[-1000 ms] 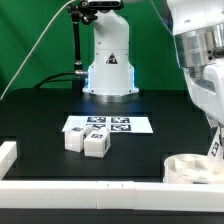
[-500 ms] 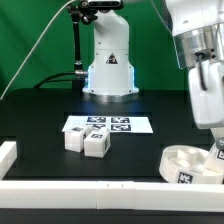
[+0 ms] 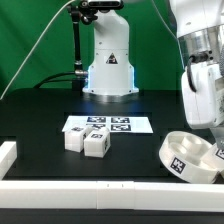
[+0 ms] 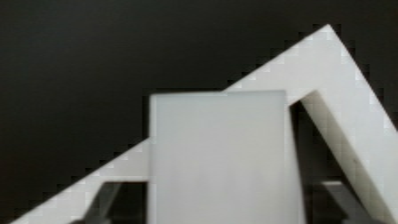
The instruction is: Assemble stool
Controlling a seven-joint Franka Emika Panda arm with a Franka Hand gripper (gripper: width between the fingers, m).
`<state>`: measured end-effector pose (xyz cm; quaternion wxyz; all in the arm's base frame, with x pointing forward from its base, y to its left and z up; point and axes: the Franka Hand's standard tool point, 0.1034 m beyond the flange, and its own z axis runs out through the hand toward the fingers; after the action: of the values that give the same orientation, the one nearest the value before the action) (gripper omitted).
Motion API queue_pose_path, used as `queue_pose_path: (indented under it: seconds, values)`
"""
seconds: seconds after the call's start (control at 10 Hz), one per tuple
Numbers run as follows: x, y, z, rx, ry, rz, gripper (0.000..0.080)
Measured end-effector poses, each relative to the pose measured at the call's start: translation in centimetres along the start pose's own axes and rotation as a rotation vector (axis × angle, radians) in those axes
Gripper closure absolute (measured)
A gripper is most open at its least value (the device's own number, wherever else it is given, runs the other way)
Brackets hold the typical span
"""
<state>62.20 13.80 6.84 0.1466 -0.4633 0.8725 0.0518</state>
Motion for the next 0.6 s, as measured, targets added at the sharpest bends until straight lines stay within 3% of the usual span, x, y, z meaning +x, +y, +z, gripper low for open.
queue_pose_path:
  seconds: [0.1, 0.2, 0.4, 0.6]
  values:
    - [0.0, -0.1, -0.2, 0.000, -0.001, -0.025, 0.0274]
    - [-0.2, -0.6, -1.1, 0.007, -0.010, -0.105, 0.0173]
    - [0.2, -1.8, -3.1, 0.022, -0.020, -0.227, 0.0157]
    - [-0.1, -2.4, -4.5, 0.003, -0.031, -0.252, 0.0152]
